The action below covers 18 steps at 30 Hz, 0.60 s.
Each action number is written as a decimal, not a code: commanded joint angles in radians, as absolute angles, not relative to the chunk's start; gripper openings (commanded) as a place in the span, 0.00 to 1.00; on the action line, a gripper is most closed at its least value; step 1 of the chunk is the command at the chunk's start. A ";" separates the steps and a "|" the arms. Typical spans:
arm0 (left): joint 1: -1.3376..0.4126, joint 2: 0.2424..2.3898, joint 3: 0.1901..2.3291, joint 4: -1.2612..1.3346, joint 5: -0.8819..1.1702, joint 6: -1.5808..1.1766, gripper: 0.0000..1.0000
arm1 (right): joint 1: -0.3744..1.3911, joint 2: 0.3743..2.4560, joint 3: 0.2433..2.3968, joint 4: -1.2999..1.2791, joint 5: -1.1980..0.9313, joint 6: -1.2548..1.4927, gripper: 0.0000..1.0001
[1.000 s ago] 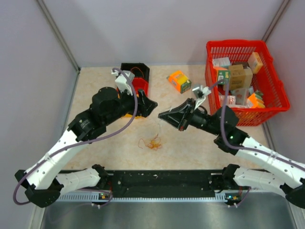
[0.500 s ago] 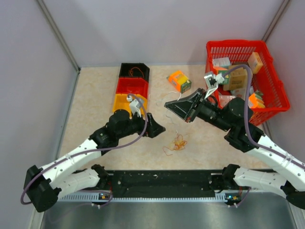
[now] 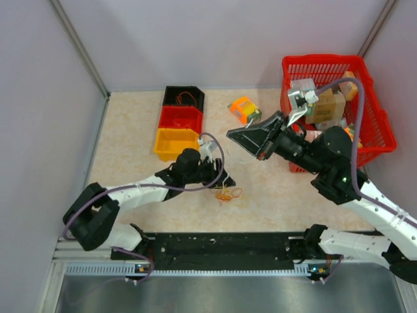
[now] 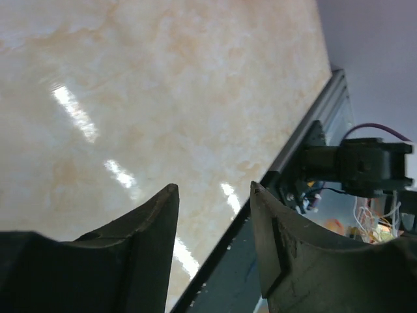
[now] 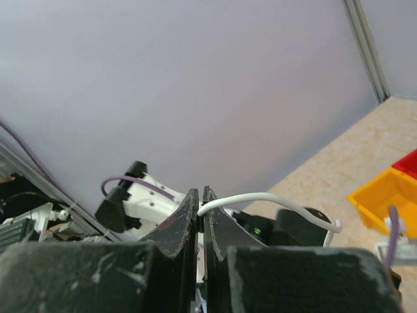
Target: Untangle the cables
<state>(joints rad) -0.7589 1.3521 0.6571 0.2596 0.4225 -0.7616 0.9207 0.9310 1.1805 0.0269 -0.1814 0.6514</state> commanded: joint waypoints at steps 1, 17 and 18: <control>-0.735 1.485 0.661 0.311 0.405 -0.759 0.49 | 0.931 0.923 1.302 0.057 -0.187 0.643 0.00; -0.701 1.297 0.546 0.321 0.377 -0.670 0.49 | 0.930 0.942 1.422 -0.138 0.033 0.422 0.00; -0.701 1.242 0.540 0.308 0.368 -0.657 0.57 | 0.930 0.934 1.393 -0.135 0.053 0.425 0.00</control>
<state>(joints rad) -0.7029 1.4395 0.5503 0.3012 0.4030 -0.7319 0.9207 0.9413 1.4757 -0.1120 -0.0353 0.4545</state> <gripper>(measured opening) 0.468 0.011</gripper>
